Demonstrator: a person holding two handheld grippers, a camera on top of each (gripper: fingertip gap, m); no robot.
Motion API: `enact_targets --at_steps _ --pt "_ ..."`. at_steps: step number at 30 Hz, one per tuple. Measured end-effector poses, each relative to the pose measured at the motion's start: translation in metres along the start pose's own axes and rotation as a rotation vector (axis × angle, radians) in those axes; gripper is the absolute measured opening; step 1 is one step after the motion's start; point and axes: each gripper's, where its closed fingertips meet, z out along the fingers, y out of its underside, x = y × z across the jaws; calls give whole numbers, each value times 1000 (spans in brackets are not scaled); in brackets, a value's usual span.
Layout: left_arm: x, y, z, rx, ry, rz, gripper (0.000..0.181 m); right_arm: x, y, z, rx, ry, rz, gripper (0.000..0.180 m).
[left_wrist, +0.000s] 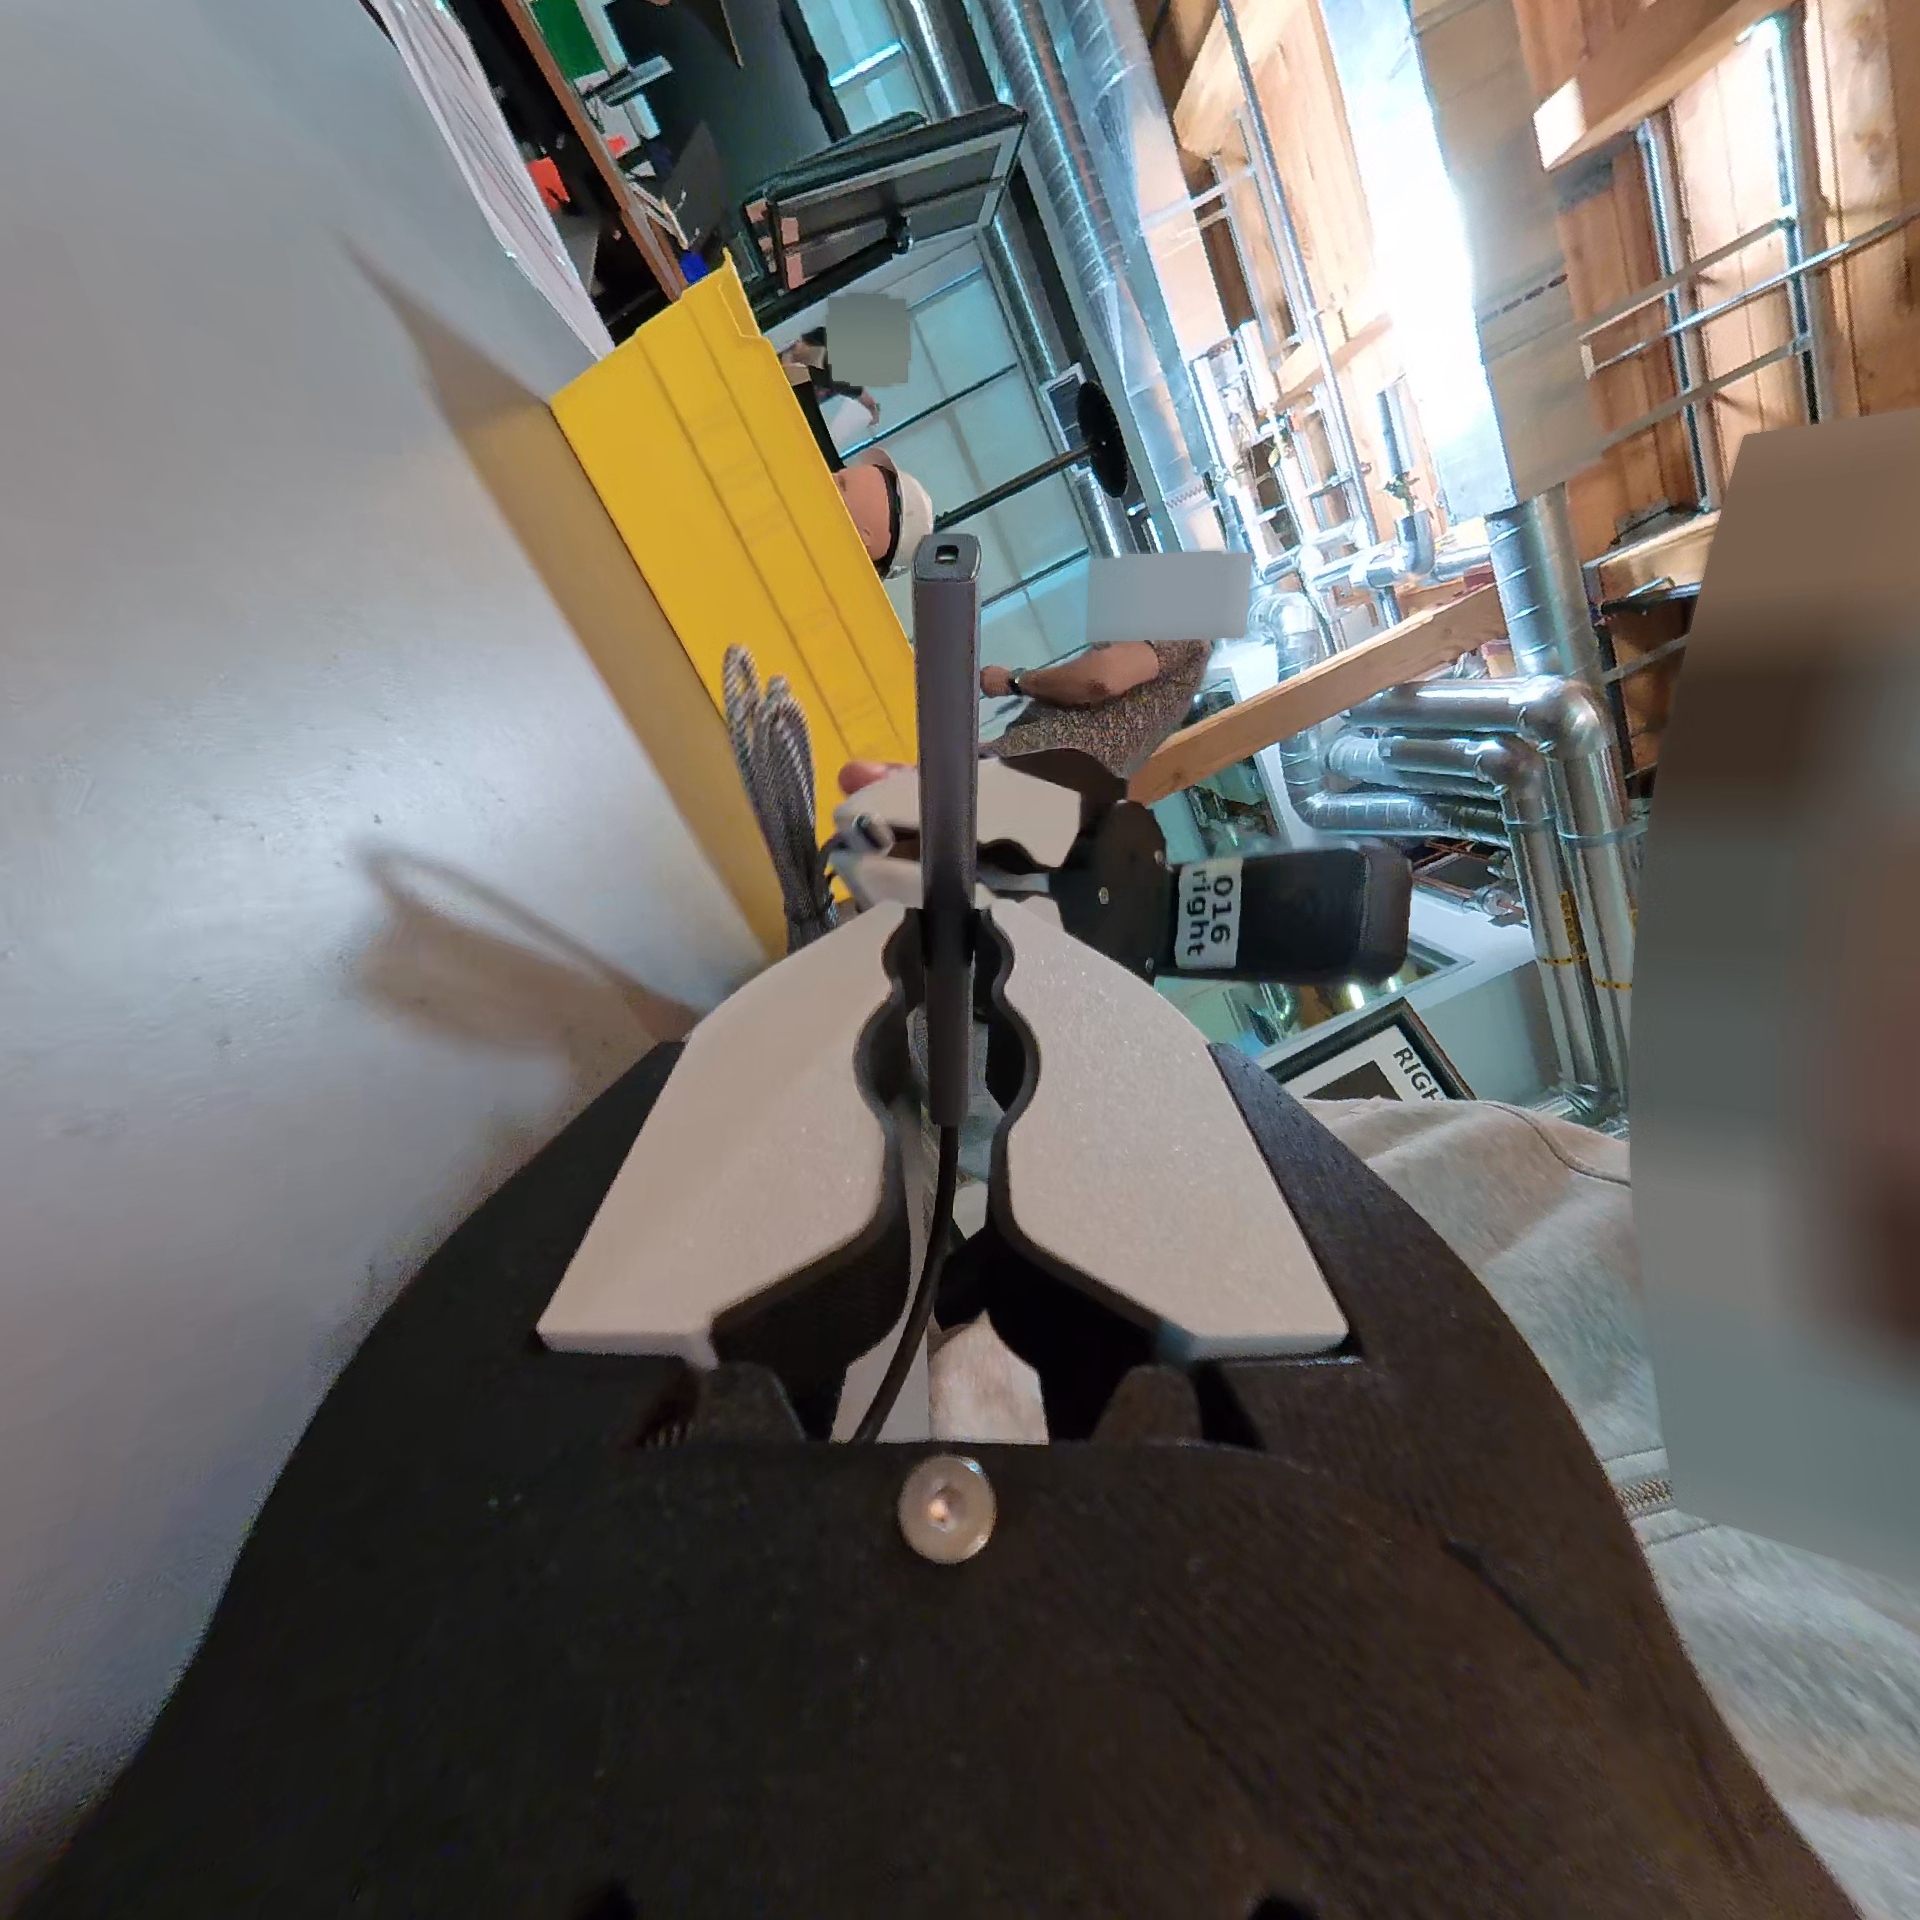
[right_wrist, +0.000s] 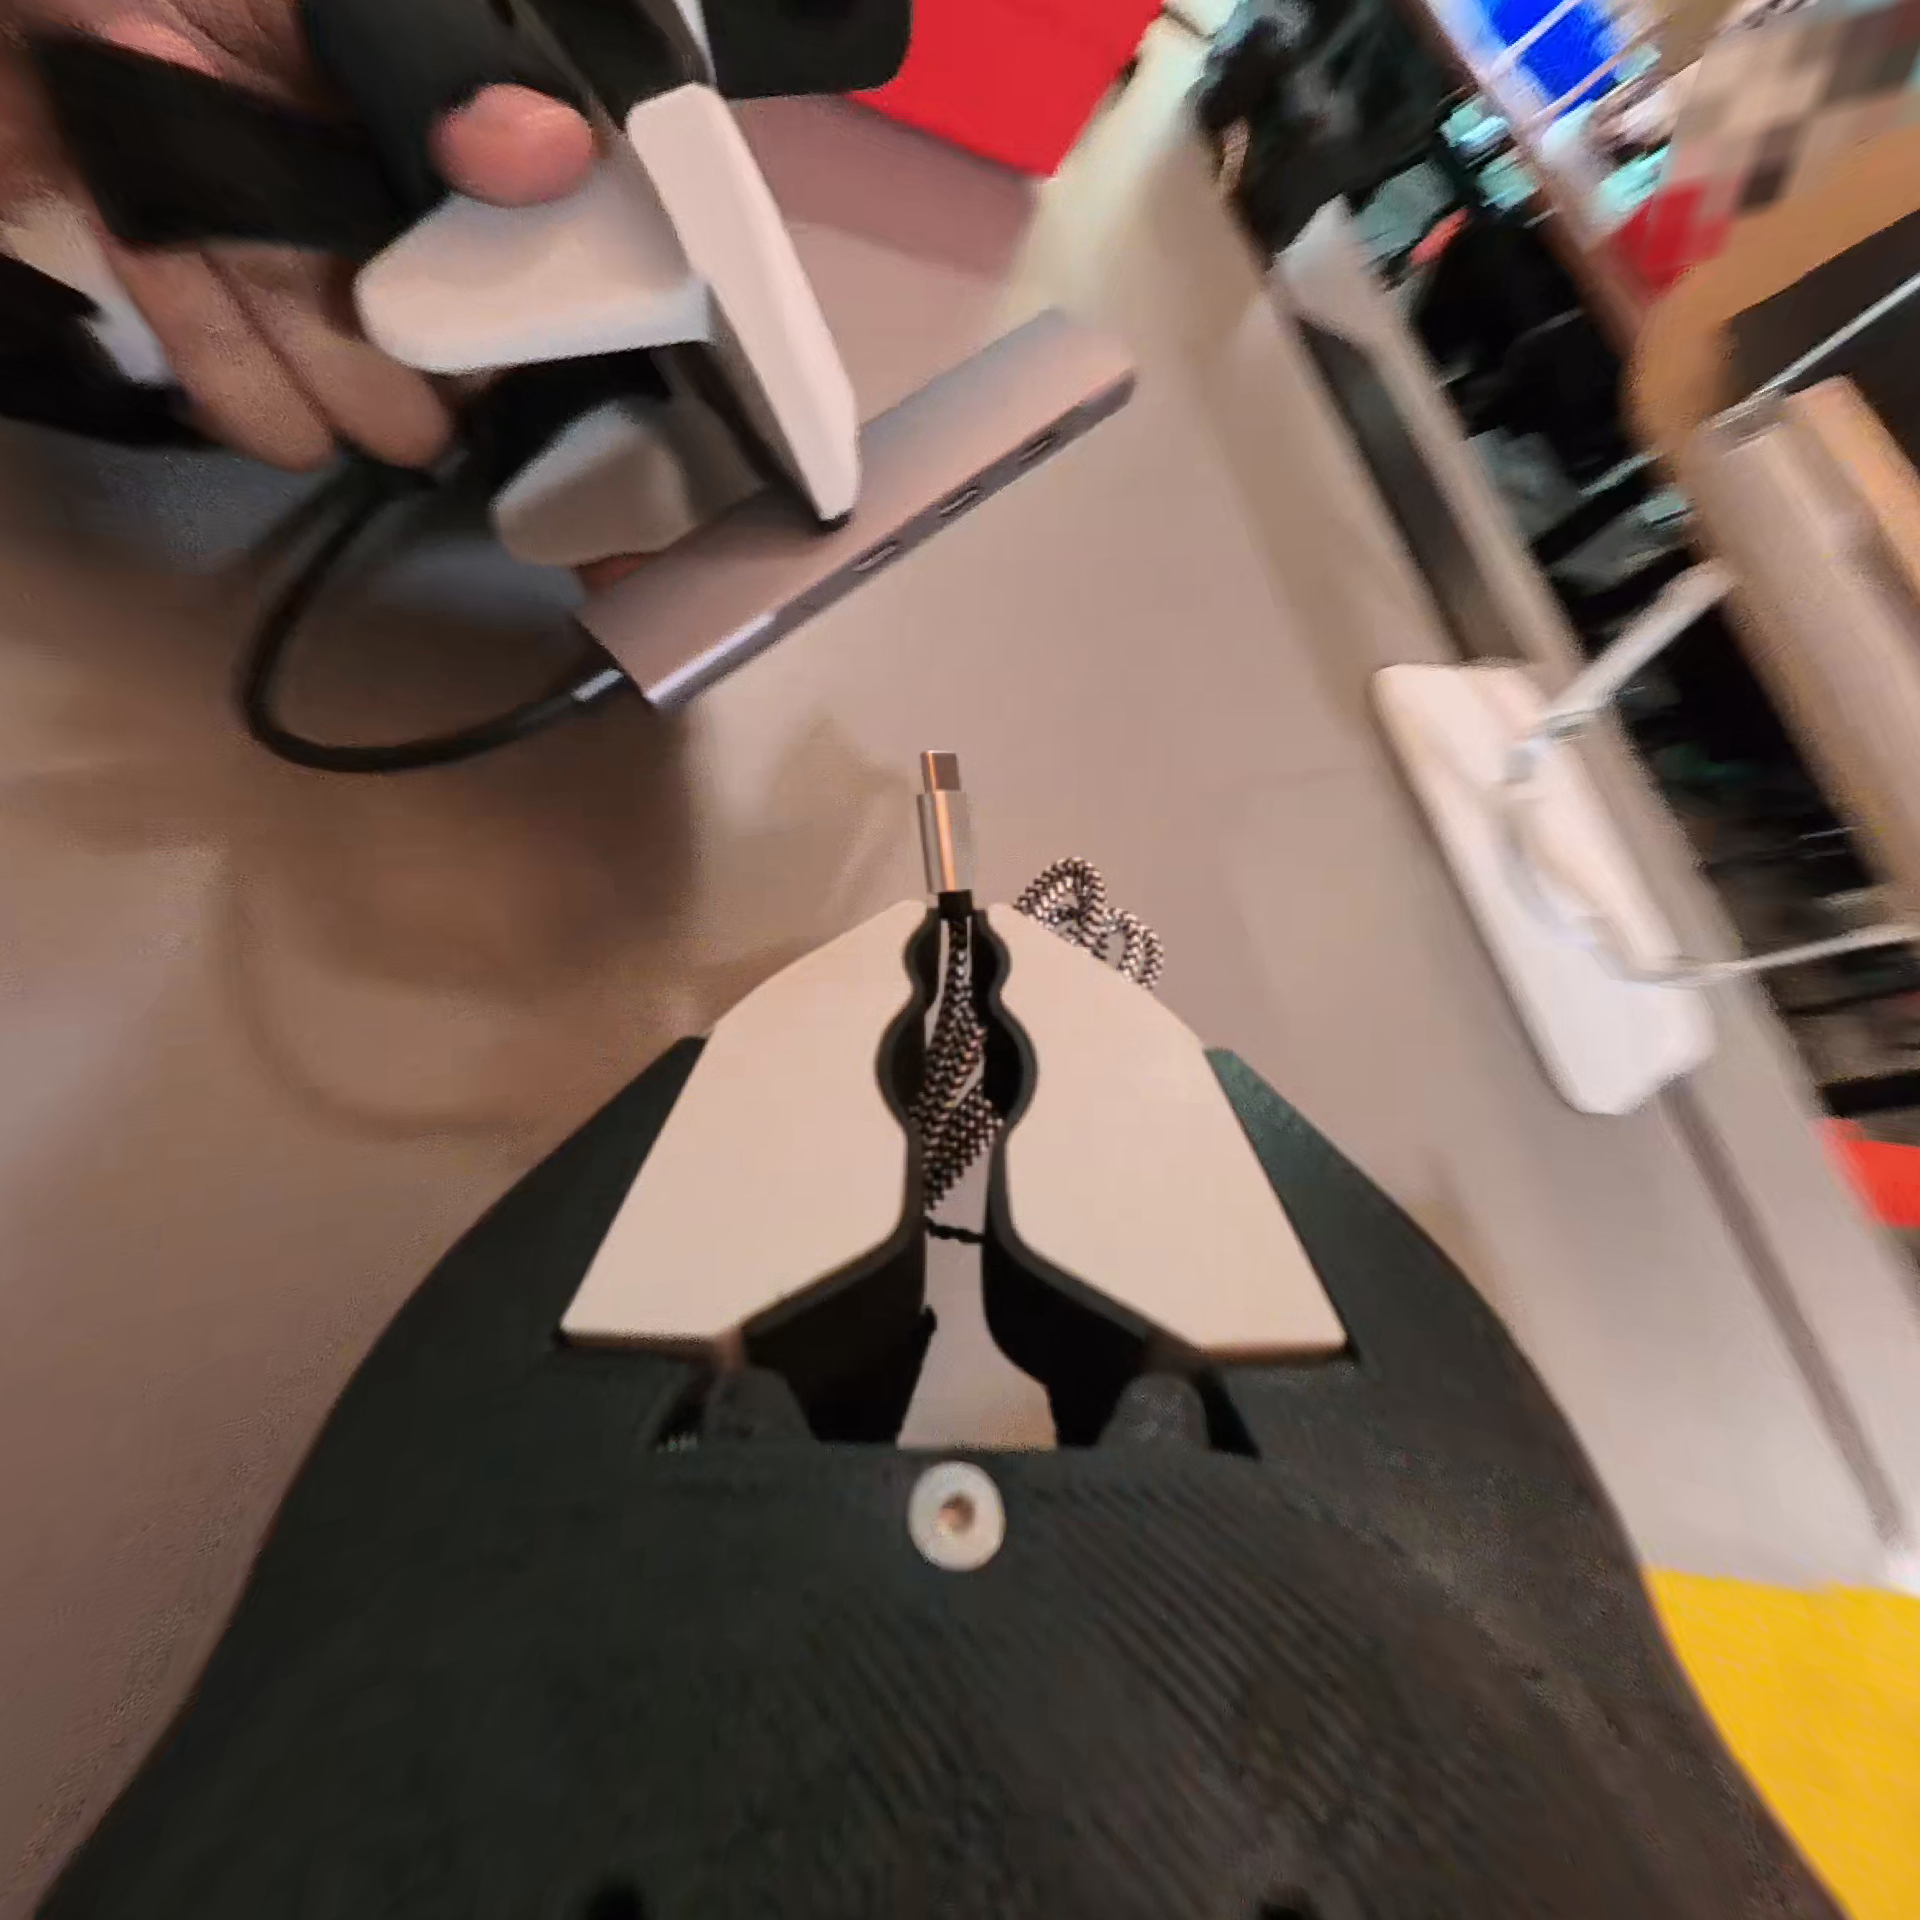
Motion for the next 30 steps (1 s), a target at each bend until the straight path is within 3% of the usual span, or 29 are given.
enact_targets --at_steps 1,5,9,30 --pt "0 1 1 -6 3 -2 9 7 -1 -4 7 74 -67 5" --pt "2 6 5 -18 22 -25 9 7 -12 -10 -7 287 -405 6" --pt "2 7 6 -19 19 -25 8 1 -22 -11 -25 399 -597 5" --pt "0 22 13 -119 -33 25 8 -12 -25 -16 28 372 -752 5"
